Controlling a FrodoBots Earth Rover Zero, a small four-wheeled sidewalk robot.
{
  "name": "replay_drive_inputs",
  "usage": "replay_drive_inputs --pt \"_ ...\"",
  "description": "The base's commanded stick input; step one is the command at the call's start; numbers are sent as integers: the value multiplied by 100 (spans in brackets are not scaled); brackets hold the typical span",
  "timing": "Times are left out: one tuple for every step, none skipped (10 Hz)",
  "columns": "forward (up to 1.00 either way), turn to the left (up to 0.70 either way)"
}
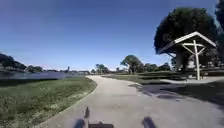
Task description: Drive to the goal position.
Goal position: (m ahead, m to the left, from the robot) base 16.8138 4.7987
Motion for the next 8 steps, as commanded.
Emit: replay_drive_inputs --pt "85 0" --pt "85 0" --pt "85 0" --pt "85 0" --pt "85 0" --pt "85 0" --pt "85 0" --pt "85 0"
